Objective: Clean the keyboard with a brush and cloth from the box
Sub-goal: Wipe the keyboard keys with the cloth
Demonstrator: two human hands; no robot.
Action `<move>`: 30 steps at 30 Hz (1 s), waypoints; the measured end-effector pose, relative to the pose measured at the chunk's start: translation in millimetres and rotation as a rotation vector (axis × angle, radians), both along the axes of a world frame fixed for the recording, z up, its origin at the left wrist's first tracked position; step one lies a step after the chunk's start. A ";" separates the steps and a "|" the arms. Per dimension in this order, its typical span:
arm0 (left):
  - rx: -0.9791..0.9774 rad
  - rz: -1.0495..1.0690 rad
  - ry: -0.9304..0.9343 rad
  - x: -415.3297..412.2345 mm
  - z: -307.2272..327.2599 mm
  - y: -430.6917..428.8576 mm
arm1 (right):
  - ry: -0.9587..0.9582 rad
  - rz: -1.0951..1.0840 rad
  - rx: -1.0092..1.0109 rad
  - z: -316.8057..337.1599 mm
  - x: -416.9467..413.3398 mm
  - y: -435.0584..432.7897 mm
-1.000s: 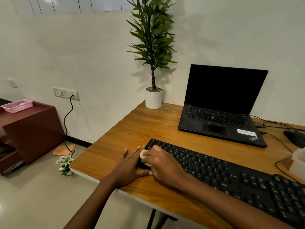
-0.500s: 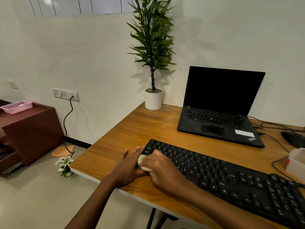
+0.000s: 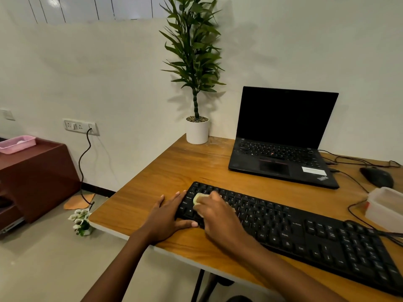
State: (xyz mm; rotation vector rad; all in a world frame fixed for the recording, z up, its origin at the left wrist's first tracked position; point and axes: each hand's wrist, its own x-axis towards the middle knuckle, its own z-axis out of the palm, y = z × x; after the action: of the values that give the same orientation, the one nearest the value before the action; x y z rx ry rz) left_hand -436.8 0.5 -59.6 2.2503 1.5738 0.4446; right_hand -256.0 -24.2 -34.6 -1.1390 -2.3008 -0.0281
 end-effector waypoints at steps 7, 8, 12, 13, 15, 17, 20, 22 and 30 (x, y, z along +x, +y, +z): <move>-0.033 0.027 -0.036 2.9 11.5 -7.7 | 0.308 -0.388 -0.105 35.2 66.6 31.6; -0.037 0.026 -0.031 3.3 12.7 -8.6 | 0.235 -0.485 -0.058 32.7 77.1 39.6; -0.036 0.016 -0.010 2.2 9.7 -5.6 | 0.126 -0.449 -0.107 9.2 46.2 24.0; -0.037 0.018 -0.006 1.7 7.1 -3.9 | 0.131 -0.377 -0.084 2.6 31.1 13.4; -0.027 0.020 0.010 0.9 3.5 -1.3 | 0.154 -0.195 -0.001 -4.2 4.7 -12.1; -0.014 0.017 0.044 0.1 1.0 -0.1 | 0.146 -0.037 -0.029 -3.4 -9.6 -32.0; -0.015 0.025 0.041 -0.5 1.4 -0.4 | 0.309 -0.015 -0.148 12.2 5.0 -34.1; -0.023 0.037 0.011 0.2 2.4 -0.9 | 0.410 -0.246 -0.053 20.3 34.9 -15.3; -0.023 0.024 -0.001 2.6 5.6 -3.5 | 0.224 -0.661 -0.216 10.5 42.3 8.8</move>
State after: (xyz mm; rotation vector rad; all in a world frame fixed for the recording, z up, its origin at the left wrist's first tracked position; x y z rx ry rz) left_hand -434.2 -3.0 -54.0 2.2160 1.5986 0.4317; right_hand -213.7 -15.4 -24.2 -1.8656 -1.6782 0.0952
